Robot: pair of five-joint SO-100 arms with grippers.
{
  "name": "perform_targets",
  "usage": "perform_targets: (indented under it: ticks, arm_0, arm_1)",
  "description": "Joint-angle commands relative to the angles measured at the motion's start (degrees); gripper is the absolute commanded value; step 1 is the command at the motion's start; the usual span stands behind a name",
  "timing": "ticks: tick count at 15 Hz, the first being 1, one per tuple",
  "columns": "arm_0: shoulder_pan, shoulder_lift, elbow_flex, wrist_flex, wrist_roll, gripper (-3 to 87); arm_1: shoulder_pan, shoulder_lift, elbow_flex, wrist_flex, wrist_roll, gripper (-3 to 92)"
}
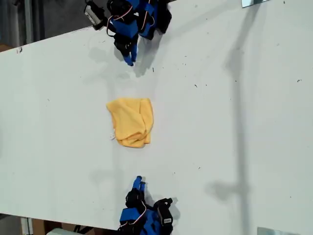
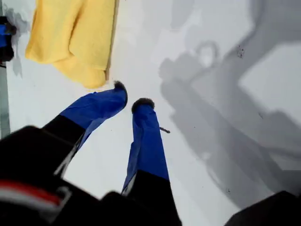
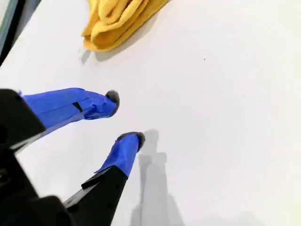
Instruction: Grasp corners of a square towel and fold twice.
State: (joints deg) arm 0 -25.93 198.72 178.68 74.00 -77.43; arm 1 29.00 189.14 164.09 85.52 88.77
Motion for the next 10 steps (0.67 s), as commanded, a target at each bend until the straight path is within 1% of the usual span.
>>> perform_targets:
  ticks: [1, 2, 3, 10]
  arm_0:
    - [0.62, 0.44, 0.00, 0.26, 6.33, 13.4]
    - [0.53, 0.44, 0.00, 0.26, 13.45, 13.2]
    - [0.62, 0.44, 0.00, 0.00, 22.68, 12.8]
    - [0.62, 0.44, 0.09, -0.09, 22.24, 12.3]
  arm_1:
    - [-0.09, -0.53, -3.25, 0.70, -1.49, 8.4]
    - [-0.09, -0.53, -3.25, 0.70, -1.49, 8.4]
    - [-0.18, -0.53, -3.25, 0.70, -1.49, 8.4]
    - [-0.26, -0.53, -3.25, 0.70, -1.49, 8.4]
